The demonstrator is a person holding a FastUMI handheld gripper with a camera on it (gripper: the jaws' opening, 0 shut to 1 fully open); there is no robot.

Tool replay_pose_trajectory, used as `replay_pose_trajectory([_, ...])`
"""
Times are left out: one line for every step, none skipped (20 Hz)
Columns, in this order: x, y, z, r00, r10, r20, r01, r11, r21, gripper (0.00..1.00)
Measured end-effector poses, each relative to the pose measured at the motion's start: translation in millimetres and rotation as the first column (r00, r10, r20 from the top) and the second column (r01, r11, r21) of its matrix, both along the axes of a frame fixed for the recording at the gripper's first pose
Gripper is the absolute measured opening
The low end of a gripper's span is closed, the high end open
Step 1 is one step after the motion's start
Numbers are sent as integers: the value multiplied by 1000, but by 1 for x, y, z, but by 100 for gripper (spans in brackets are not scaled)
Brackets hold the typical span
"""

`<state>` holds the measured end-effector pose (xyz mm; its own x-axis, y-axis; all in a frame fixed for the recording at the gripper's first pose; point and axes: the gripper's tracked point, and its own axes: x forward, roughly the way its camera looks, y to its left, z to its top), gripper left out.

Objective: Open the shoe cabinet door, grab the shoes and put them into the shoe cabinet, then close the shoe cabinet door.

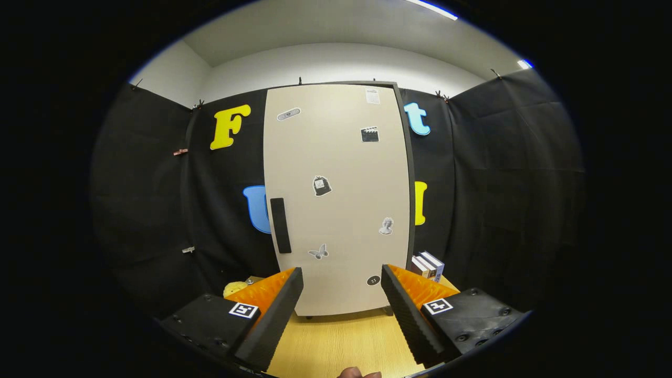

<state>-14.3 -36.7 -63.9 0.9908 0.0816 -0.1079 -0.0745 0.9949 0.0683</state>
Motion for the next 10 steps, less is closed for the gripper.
replay_pose_trajectory([1,-1,0,1000,-3,-2,3,1000,0,98])
replay_pose_trajectory([2,-2,0,1000,-5,1,5,1000,0,98])
replay_pose_trajectory([3,-2,0,1000,-8,2,8,1000,0,98])
replay_pose_trajectory([3,-2,1,1000,-7,4,7,1000,0,98])
replay_pose_trajectory([3,-3,1,1000,-9,6,9,1000,-2,98])
replay_pose_trajectory([4,-3,1,1000,-9,6,9,1000,-3,98])
replay_pose_trajectory([4,-4,1,1000,-10,8,10,1000,-3,98])
replay_pose_trajectory([4,-4,1,1000,-10,8,10,1000,-2,98])
replay_pose_trajectory([5,-4,0,1000,-9,7,9,1000,-1,98])
replay_pose_trajectory([5,-4,0,1000,-8,6,8,1000,0,98])
